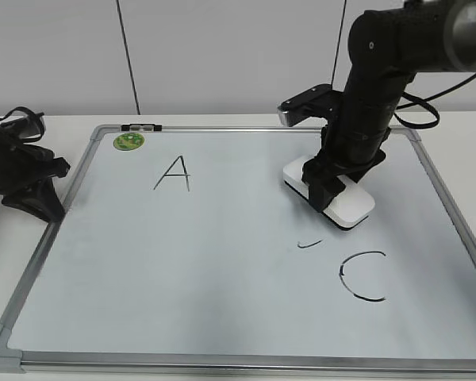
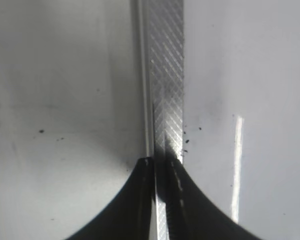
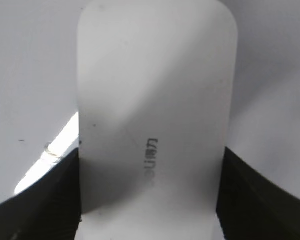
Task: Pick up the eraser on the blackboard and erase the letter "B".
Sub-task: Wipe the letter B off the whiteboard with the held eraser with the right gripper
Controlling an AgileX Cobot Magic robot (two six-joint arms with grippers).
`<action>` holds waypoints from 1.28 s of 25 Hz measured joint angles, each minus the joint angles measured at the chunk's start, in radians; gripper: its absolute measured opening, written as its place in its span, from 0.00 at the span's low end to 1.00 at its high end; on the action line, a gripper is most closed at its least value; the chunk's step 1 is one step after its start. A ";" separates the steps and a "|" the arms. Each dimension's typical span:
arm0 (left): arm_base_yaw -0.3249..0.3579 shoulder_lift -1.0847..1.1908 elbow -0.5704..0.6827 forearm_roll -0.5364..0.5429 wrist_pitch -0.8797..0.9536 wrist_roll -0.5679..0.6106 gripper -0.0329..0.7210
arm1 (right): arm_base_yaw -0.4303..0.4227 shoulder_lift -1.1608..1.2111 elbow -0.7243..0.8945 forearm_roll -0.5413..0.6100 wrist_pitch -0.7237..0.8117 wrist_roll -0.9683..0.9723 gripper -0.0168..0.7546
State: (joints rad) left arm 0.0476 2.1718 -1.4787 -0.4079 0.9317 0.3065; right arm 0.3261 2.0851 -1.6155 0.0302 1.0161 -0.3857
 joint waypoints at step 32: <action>0.000 0.000 0.000 0.000 0.000 0.000 0.09 | 0.015 0.040 0.044 0.057 -0.107 -0.124 0.72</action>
State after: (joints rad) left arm 0.0476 2.1718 -1.4787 -0.4079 0.9317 0.3065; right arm 0.3409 2.1253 -1.5711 0.0873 0.9094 -0.5100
